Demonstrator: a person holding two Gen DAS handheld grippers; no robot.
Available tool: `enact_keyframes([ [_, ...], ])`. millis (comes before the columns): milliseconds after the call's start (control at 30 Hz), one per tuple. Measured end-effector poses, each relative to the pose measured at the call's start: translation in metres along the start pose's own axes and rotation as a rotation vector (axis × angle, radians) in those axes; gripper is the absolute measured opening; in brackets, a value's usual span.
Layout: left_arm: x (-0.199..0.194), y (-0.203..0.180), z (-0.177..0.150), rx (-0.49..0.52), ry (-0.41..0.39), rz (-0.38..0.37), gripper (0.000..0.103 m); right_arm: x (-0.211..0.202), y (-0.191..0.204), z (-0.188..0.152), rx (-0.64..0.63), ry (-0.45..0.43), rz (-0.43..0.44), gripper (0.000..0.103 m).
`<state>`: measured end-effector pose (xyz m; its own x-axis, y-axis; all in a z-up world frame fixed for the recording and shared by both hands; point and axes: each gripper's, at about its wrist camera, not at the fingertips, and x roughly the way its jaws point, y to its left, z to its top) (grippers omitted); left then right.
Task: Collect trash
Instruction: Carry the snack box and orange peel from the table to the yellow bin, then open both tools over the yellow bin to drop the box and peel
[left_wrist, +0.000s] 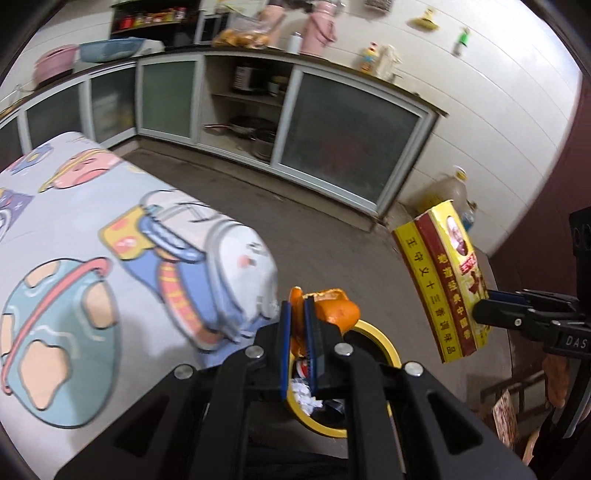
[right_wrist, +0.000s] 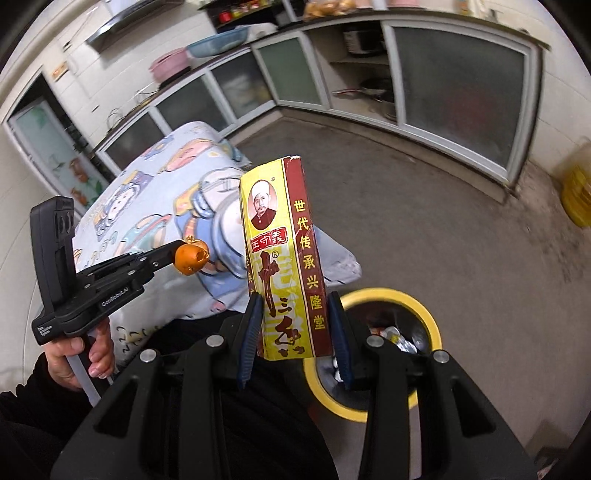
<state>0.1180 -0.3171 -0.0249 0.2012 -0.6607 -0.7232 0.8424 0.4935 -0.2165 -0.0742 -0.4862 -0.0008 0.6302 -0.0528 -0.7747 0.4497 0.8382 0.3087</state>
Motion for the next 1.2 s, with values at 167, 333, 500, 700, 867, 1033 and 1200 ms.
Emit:
enact_keyframes([
  [167,0.016,-0.026,-0.004,0.048,0.040,-0.030,0.006,0.001,-0.025,-0.019,0.054,0.015,-0.039,0.034],
  [333,0.030,-0.047,-0.012,0.086,0.079,-0.049,0.007,0.010,-0.043,-0.038,0.095,0.042,-0.061,0.034],
  [500,0.053,-0.061,-0.020,0.106,0.151,-0.070,0.007,0.031,-0.056,-0.056,0.144,0.099,-0.078,0.034],
  [700,0.092,-0.069,-0.026,0.108,0.256,-0.068,0.007,0.067,-0.073,-0.074,0.199,0.181,-0.114,0.034],
  [867,0.124,-0.075,-0.034,0.115,0.323,-0.060,0.007,0.109,-0.093,-0.091,0.268,0.274,-0.155,0.034],
  [1033,0.145,-0.076,-0.042,0.115,0.375,-0.053,0.007,0.137,-0.107,-0.107,0.320,0.325,-0.174,0.034],
  [1200,0.165,-0.072,-0.050,0.102,0.423,-0.048,0.007,0.156,-0.115,-0.113,0.351,0.364,-0.174,0.036],
])
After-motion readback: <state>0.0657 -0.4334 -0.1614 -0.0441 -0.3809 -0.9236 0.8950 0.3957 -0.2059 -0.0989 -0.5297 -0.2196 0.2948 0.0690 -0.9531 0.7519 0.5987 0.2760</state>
